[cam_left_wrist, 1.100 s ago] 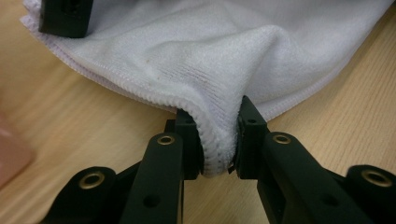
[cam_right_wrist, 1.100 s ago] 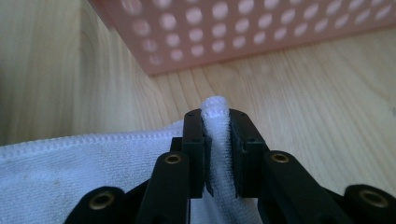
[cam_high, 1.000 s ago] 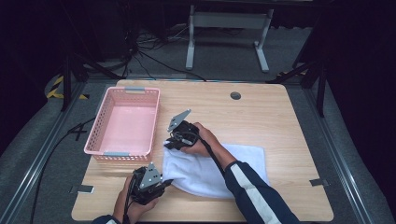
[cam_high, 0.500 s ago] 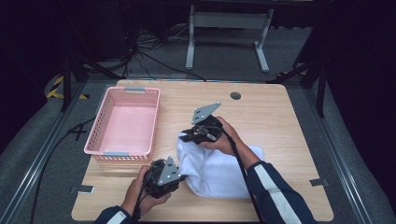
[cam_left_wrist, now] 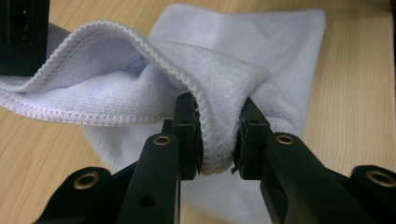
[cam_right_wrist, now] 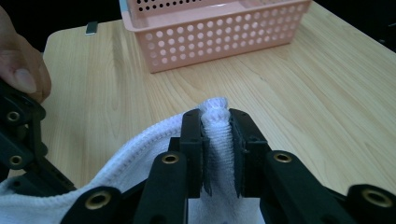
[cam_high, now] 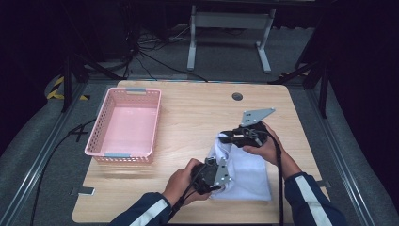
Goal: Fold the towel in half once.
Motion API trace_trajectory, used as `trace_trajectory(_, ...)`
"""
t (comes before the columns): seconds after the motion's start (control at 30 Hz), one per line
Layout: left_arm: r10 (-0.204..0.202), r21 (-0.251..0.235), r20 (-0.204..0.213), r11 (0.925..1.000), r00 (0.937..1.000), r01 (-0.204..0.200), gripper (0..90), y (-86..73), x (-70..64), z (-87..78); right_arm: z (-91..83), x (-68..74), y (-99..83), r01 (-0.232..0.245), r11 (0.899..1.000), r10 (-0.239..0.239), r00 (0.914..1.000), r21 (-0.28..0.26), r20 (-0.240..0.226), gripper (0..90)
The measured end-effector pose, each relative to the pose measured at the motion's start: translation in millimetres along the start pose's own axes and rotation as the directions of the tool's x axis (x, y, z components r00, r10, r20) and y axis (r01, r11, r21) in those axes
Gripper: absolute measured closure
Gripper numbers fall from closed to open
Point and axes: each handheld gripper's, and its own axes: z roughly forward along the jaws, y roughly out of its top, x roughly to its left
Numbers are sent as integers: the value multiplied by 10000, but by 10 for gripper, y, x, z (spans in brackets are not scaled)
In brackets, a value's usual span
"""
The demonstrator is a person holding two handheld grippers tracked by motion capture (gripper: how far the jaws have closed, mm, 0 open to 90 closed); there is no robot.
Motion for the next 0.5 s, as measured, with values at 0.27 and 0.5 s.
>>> trace_trajectory(0.27,361,27,728,9993,9967,-364,703,262,-64,328,-427,-140,-469,-717,9974,719,9961,-52,517,747)
trace_trajectory(0.5,-541,-358,919,9977,9943,576,330,256,-72,329,-681,-234,-831,-1601,9870,1558,9752,146,1573,573)
